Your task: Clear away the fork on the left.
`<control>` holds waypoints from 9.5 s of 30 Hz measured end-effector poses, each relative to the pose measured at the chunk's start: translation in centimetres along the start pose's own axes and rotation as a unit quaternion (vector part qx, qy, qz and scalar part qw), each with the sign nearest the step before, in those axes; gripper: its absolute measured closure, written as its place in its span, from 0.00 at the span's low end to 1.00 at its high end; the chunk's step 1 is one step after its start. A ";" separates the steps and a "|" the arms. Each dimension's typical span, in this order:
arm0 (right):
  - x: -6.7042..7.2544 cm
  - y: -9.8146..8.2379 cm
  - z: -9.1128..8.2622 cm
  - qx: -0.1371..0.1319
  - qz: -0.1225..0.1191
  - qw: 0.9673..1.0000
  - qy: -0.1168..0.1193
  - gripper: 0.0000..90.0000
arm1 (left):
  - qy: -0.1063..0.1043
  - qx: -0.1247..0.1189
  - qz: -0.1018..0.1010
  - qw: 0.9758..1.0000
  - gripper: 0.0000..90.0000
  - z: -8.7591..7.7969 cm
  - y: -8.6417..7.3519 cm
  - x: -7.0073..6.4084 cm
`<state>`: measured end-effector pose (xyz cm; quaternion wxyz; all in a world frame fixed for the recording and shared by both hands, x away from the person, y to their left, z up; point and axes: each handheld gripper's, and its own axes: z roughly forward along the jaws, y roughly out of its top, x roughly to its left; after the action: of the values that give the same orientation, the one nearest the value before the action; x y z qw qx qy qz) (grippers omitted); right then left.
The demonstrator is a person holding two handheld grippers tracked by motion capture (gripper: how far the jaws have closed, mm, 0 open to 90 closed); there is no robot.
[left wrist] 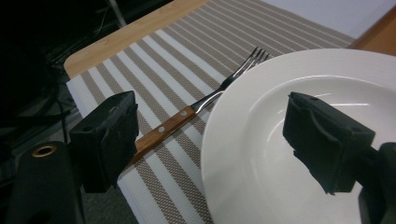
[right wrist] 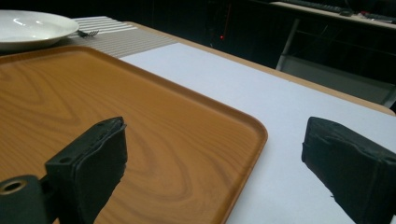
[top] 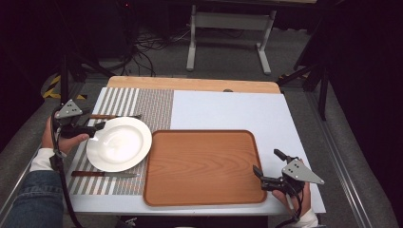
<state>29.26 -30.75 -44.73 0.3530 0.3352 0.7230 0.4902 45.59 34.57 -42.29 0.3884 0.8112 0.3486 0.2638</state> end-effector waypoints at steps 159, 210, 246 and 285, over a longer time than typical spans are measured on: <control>-0.6 -0.5 0.5 0.047 0.006 0.999 -0.006 0.10 | -0.031 -0.049 0.043 0.997 0.85 0.4 2.5 -7.0; -0.6 -0.6 0.8 0.053 0.006 0.999 0.009 0.10 | -0.125 -0.043 0.159 0.978 0.85 1.0 4.9 -18.2; -0.5 -0.6 1.0 0.063 0.003 0.998 0.015 0.10 | -0.188 0.037 0.170 0.966 0.85 3.6 4.7 -24.2; -0.7 -0.7 1.0 0.058 0.009 0.998 0.010 0.10 | -0.272 0.037 0.176 0.945 0.99 4.6 4.2 -26.9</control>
<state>30.39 -31.10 -45.53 0.3210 0.3563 0.7511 0.4536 33.65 9.87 -45.69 0.3860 0.9141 0.0911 0.0842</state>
